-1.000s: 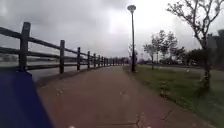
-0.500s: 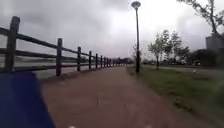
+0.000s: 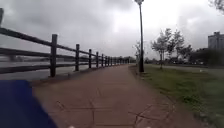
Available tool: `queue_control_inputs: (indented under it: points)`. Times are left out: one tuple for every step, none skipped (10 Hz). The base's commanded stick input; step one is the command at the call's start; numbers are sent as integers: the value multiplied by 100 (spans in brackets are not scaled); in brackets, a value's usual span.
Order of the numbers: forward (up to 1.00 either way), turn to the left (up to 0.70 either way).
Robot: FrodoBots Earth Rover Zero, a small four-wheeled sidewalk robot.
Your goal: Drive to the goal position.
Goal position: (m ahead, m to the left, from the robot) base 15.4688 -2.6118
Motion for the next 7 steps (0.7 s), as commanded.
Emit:
queue_control_inputs:
  points:
    - [85,-33]
    - [85,9]
    - [85,9]
    - [85,8]
    - [85,1]
    - [85,5]
    - [85,12]
